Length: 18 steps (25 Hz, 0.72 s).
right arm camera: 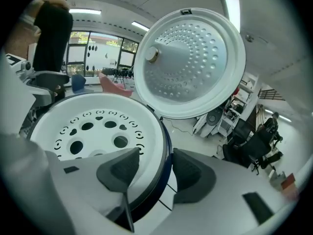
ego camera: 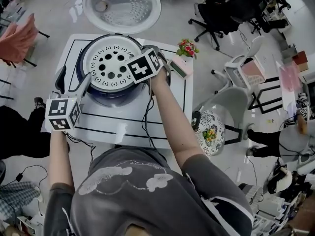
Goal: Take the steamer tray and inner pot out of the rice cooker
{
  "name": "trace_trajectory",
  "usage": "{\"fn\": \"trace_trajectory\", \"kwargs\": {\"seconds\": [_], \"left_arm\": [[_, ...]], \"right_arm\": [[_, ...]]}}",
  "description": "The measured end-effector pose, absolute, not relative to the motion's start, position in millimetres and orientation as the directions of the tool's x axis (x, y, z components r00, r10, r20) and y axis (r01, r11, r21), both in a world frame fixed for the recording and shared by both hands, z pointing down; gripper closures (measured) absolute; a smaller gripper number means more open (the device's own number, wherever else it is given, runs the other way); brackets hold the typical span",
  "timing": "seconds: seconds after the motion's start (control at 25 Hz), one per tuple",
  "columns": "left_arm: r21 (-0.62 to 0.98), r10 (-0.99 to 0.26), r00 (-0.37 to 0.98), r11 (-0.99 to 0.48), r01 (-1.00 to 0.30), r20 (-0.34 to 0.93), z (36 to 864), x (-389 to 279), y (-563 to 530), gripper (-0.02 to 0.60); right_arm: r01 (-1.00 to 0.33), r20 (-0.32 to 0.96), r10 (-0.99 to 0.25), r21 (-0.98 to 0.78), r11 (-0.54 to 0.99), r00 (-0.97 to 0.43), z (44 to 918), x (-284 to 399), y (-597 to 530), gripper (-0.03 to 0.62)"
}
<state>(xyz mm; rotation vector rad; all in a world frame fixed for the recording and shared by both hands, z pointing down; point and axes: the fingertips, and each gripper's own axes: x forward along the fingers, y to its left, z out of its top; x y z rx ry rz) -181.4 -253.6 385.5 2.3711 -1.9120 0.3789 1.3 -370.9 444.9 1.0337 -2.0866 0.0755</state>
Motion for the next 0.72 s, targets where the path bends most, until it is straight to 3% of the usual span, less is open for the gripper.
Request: {"fn": "trace_trajectory", "kwargs": {"seconds": [0.04, 0.24, 0.32, 0.72], "left_arm": [[-0.105, -0.955, 0.182, -0.211, -0.972, 0.232, 384.9, -181.0, -252.8, 0.176], [-0.120, -0.968, 0.135, -0.163, -0.979, 0.212, 380.9, -183.7, -251.1, 0.176], [-0.124, -0.970, 0.123, -0.151, -0.981, 0.208, 378.4, -187.7, -252.7, 0.176], [-0.107, -0.957, 0.191, -0.218, -0.970, 0.219, 376.4, -211.3, -264.6, 0.176]], "right_arm": [[-0.694, 0.662, -0.661, 0.288, 0.660, -0.354, 443.3, 1.1, -373.4, 0.373], [-0.652, 0.629, -0.687, 0.355, 0.670, -0.364, 438.7, -0.5, -377.5, 0.401], [-0.641, 0.615, -0.696, 0.374, 0.671, -0.370, 433.0, -1.5, -378.4, 0.467], [-0.700, 0.633, -0.669, 0.269, 0.661, -0.389, 417.2, -12.0, -367.3, 0.494]]}}
